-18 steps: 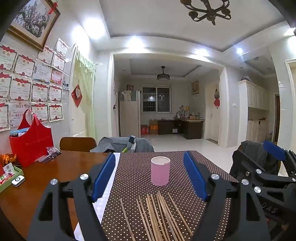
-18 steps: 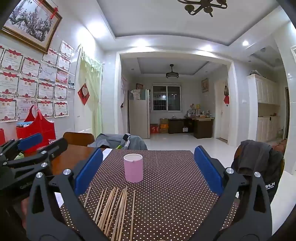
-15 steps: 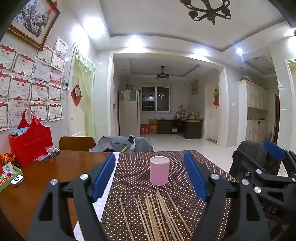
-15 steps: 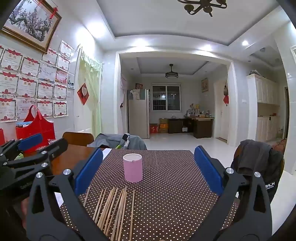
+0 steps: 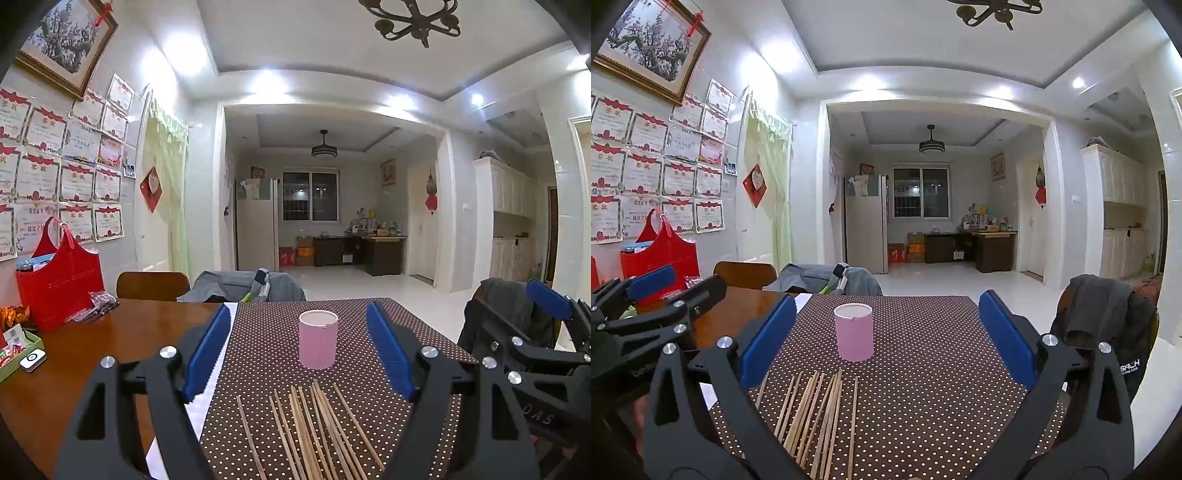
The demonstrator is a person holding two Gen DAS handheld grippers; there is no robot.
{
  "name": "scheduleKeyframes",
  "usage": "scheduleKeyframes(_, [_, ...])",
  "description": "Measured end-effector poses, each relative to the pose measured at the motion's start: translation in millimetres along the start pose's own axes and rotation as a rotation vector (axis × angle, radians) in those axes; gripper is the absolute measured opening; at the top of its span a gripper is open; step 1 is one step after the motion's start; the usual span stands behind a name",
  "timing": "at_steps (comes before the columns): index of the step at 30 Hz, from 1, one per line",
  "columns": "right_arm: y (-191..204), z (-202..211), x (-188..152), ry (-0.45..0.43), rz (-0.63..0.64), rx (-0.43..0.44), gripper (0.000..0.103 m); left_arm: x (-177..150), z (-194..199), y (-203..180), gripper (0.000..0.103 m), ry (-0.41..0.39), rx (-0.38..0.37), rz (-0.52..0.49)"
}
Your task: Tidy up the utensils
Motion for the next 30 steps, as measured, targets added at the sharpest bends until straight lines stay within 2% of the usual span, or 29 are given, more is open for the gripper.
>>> scheduleKeyframes(30, [-1.3, 1.2, -4.9, 0.003, -0.01, -0.01, 0.097, 1.9, 2.1, 1.2, 0.075, -0.003, 0.002, -0.002])
Point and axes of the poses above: each gripper's, at about its wrist camera, not at the fingertips, and z roughly against the way its jaws point, y to its left, x to its top, the point moved 5 cm from there along -z, roughly the way its jaws point, and after that the axes turned 11 degrees about x, right-handed, at the moved point
